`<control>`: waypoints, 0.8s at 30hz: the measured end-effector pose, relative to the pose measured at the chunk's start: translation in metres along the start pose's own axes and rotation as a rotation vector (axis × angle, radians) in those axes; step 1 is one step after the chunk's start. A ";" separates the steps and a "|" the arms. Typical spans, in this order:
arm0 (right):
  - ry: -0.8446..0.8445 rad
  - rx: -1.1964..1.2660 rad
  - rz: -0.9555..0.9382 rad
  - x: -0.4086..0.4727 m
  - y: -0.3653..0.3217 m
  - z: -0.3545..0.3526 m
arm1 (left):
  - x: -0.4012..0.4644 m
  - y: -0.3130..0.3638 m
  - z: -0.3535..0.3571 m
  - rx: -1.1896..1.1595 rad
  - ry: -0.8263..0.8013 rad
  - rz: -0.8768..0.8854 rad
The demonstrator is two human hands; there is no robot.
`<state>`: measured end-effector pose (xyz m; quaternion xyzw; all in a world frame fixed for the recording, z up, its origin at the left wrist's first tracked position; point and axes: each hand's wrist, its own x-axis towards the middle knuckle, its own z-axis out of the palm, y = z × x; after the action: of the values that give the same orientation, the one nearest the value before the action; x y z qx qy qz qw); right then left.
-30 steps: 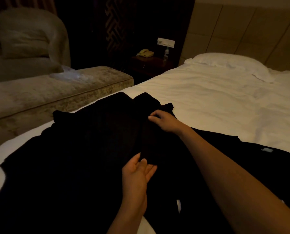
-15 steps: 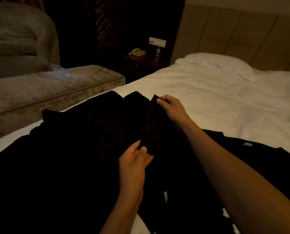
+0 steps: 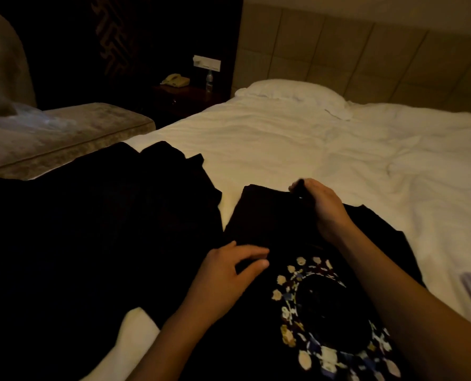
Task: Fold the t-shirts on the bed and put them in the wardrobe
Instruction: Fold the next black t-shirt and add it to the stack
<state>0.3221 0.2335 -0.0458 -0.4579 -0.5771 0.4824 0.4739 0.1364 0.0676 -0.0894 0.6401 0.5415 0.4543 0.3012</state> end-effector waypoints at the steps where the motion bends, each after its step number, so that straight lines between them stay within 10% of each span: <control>1: 0.000 -0.033 0.028 -0.001 0.008 -0.011 | 0.000 -0.002 0.003 0.049 -0.027 0.001; 13: -0.132 -0.855 0.080 0.061 0.050 0.045 | 0.002 -0.057 0.012 0.501 -0.021 -0.198; 24: -0.141 -0.818 0.238 0.109 0.065 0.082 | 0.000 -0.068 0.015 0.520 0.023 -0.143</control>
<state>0.2316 0.3380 -0.1061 -0.6373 -0.6949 0.2955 0.1539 0.1218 0.0852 -0.1549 0.6509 0.6871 0.2847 0.1521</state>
